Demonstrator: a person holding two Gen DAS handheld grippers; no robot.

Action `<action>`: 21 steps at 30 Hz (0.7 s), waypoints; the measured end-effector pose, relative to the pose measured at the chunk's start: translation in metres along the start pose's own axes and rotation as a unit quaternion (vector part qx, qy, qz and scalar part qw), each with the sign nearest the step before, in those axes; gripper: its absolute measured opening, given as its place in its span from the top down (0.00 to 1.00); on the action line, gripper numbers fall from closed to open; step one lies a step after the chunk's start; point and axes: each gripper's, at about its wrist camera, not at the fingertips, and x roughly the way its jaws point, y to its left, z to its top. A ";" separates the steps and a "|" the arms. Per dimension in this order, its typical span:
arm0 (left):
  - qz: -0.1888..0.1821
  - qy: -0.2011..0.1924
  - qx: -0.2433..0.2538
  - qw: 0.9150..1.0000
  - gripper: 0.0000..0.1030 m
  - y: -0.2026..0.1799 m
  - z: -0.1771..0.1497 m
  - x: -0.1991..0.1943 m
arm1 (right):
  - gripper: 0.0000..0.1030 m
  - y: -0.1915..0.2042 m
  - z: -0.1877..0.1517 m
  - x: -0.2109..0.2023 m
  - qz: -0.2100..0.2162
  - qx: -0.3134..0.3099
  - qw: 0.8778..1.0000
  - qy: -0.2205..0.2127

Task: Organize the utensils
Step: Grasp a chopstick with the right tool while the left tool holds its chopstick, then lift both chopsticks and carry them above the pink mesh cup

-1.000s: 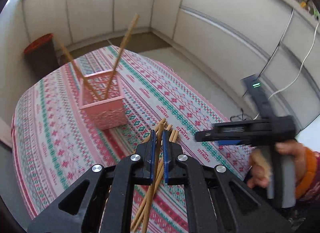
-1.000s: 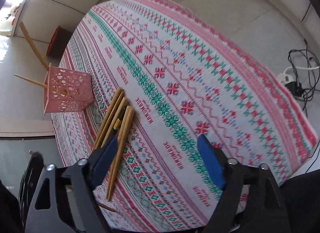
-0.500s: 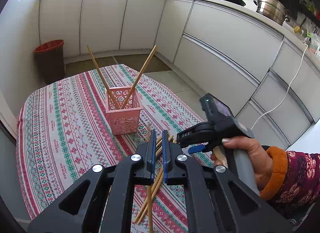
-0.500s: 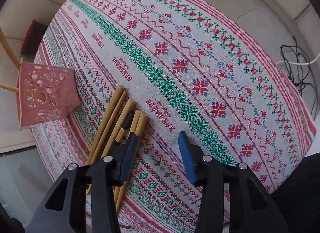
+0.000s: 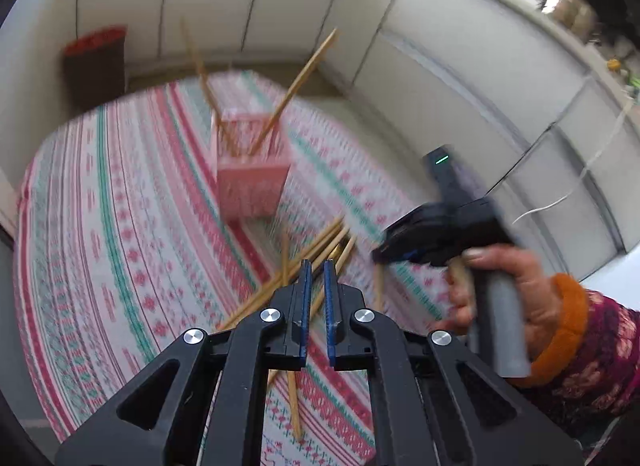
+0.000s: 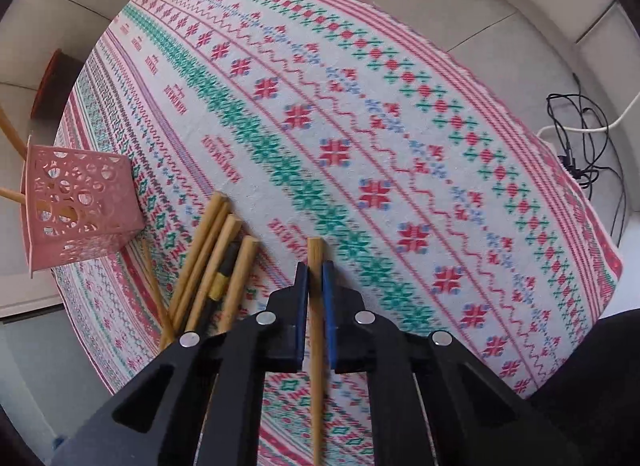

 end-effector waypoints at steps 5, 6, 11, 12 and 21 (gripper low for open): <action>0.039 0.094 -0.027 0.994 0.93 0.010 -0.008 0.060 | 0.93 -0.020 0.002 -0.005 0.021 -0.008 1.000 -0.002; 0.039 0.094 -0.027 0.994 0.93 0.008 -0.007 0.065 | 0.93 -0.025 0.004 -0.004 0.031 -0.009 0.999 0.000; 0.078 0.054 -0.004 0.996 0.83 -0.012 0.006 0.087 | 0.93 -0.045 0.003 -0.008 0.065 -0.022 0.998 0.005; 0.086 0.050 -0.006 0.995 0.83 -0.013 0.011 0.093 | 0.93 -0.048 0.003 -0.008 0.069 -0.026 0.997 0.004; 0.131 0.071 -0.019 0.989 0.83 -0.005 0.025 0.140 | 0.94 -0.079 -0.005 -0.010 0.126 -0.029 0.992 0.016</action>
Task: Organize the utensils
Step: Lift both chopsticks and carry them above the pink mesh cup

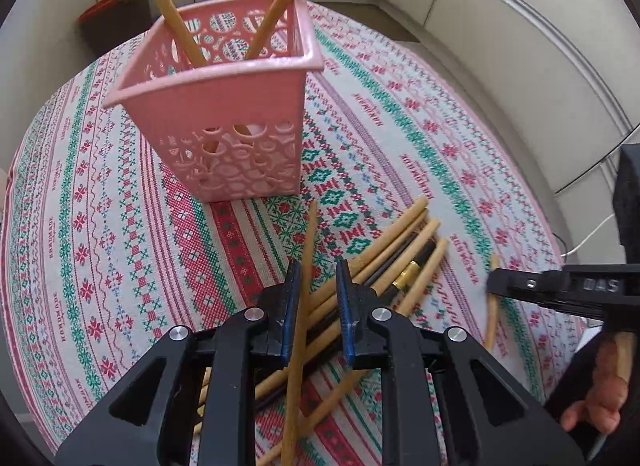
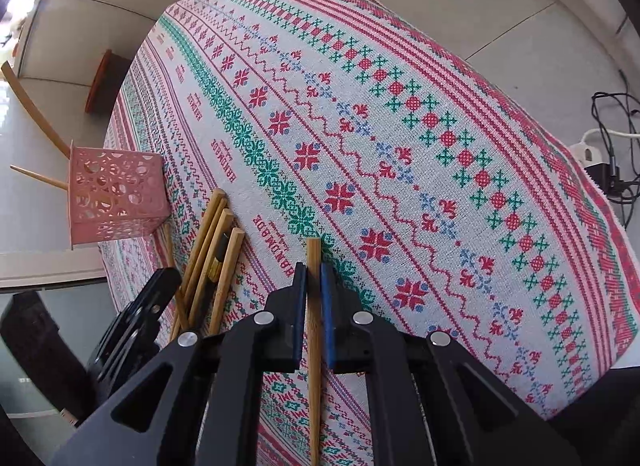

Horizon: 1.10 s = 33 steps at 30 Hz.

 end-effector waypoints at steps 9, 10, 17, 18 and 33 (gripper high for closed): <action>0.017 -0.017 0.019 1.000 0.95 -0.005 0.003 0.004 | 0.93 0.005 0.002 0.001 0.000 -0.016 1.000 0.000; 0.009 -0.026 0.017 0.999 0.95 -0.002 -0.001 -0.007 | 0.93 0.007 0.001 -0.001 -0.002 -0.021 1.000 -0.002; -0.042 -0.105 -0.002 0.994 0.95 0.011 -0.025 -0.090 | 0.93 0.028 -0.028 -0.041 0.034 -0.082 0.995 -0.039; -0.046 -0.118 -0.009 0.992 0.95 0.010 -0.028 -0.102 | 0.93 0.029 -0.033 -0.047 0.039 -0.088 0.994 -0.043; -0.034 -0.239 -0.055 0.969 0.96 0.006 -0.075 -0.218 | 0.93 0.080 -0.100 -0.149 0.075 -0.219 0.965 -0.124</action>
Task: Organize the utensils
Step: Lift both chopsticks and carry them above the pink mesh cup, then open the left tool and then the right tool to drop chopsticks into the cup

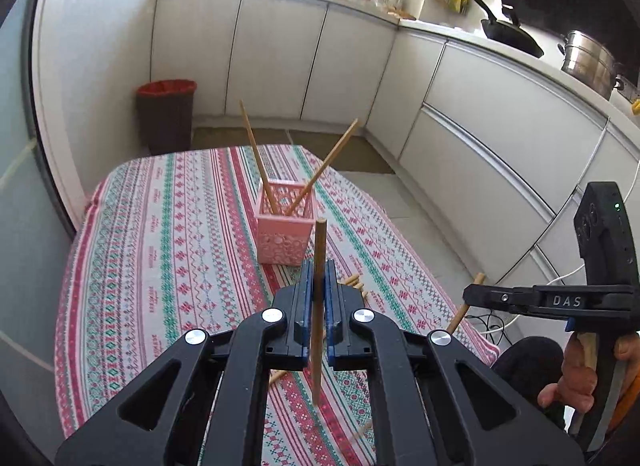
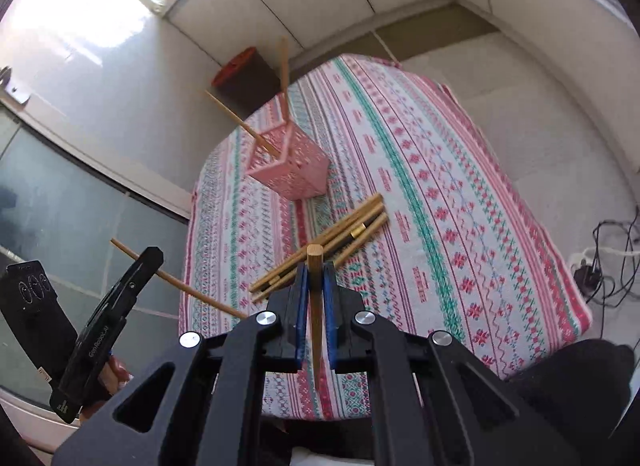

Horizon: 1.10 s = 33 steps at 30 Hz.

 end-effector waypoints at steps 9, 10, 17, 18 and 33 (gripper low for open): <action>0.019 -0.076 0.014 0.997 0.95 0.001 0.079 -0.033 | 0.92 0.047 0.067 -0.069 0.022 -0.029 0.995 -0.093; 0.020 -0.081 0.013 0.996 0.95 0.001 0.086 -0.034 | 0.92 0.051 0.077 -0.075 0.026 -0.028 0.994 -0.102; 0.036 -0.124 -0.001 0.992 0.96 0.014 0.138 -0.024 | 0.92 0.073 0.136 -0.091 0.022 -0.039 0.986 -0.159; 0.038 -0.125 -0.004 0.991 0.96 0.016 0.142 -0.019 | 0.92 0.075 0.144 -0.088 0.019 -0.040 0.986 -0.162; 0.049 -0.095 -0.061 0.992 0.78 0.059 0.132 0.062 | 0.92 0.075 0.183 -0.008 -0.022 -0.056 0.989 -0.134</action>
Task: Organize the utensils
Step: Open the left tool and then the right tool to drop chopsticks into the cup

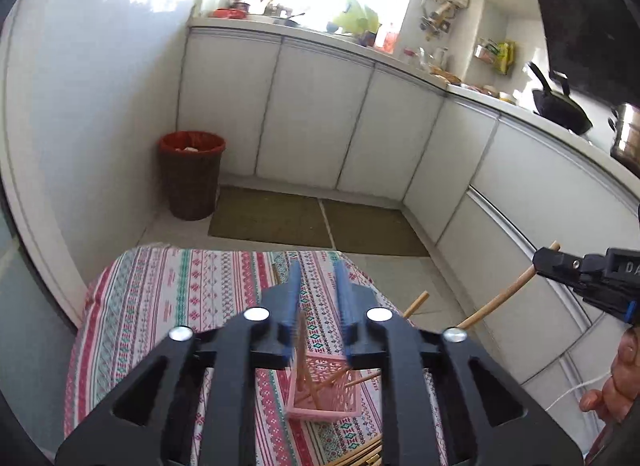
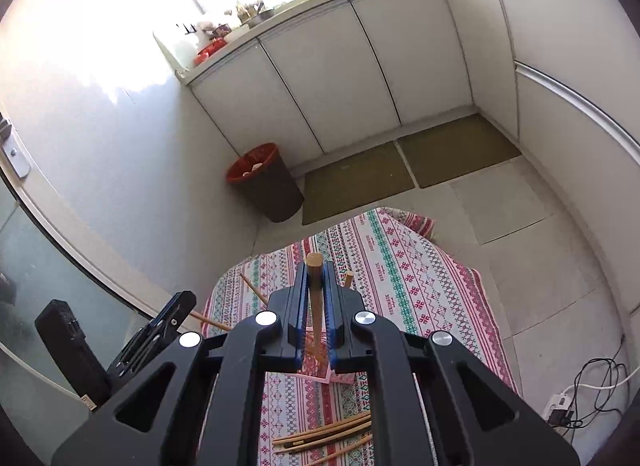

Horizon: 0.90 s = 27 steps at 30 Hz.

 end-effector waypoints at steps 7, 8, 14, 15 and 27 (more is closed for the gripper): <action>0.001 -0.054 -0.080 0.995 0.76 0.036 -0.005 -0.047 | 0.92 0.010 -0.006 0.015 -0.018 -0.020 1.000 0.008; 0.001 -0.052 -0.082 0.995 0.75 0.039 -0.006 -0.048 | 0.92 0.012 -0.007 0.016 -0.020 -0.023 1.000 0.009; 0.002 -0.028 -0.083 0.996 0.72 0.046 -0.010 -0.041 | 0.92 0.023 -0.012 0.036 -0.039 -0.040 0.998 0.017; 0.003 -0.023 -0.081 0.996 0.72 0.046 -0.011 -0.039 | 0.92 0.025 -0.013 0.040 -0.038 -0.042 0.998 0.018; -0.006 -0.026 -0.034 0.999 0.50 0.020 -0.014 -0.053 | 0.61 0.034 -0.032 0.028 -0.046 -0.056 0.997 0.006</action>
